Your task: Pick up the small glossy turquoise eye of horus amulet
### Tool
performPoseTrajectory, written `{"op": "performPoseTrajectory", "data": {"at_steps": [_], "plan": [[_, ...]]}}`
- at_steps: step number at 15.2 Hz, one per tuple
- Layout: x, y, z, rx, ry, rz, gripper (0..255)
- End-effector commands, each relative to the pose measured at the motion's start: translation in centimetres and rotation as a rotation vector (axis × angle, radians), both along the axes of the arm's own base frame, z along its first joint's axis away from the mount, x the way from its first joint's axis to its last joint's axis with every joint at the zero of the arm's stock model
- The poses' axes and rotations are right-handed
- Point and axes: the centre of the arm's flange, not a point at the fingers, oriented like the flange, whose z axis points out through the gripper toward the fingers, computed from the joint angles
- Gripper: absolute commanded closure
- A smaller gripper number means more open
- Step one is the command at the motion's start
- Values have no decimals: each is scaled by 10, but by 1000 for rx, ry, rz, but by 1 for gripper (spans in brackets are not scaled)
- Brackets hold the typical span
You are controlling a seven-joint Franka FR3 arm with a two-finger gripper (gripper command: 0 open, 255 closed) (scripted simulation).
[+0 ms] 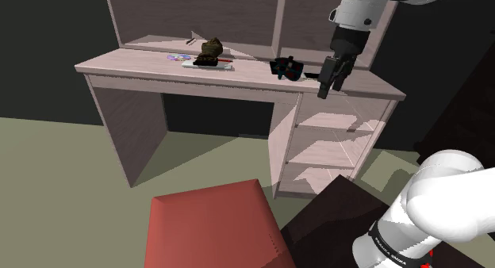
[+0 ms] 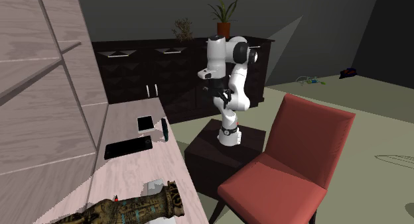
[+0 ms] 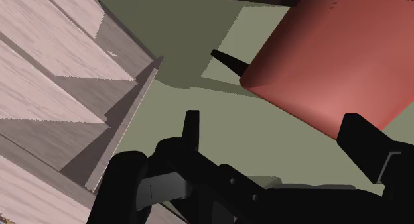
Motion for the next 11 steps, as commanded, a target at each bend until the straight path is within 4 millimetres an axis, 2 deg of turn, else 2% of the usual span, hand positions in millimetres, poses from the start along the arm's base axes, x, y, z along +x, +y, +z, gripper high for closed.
{"op": "performPoseTrajectory", "data": {"at_steps": [1,6,11], "plan": [[0,0,0,0,0,0,0],[49,-43,7,-19,5,163,0],[104,-76,14,-37,10,326,0]]}}
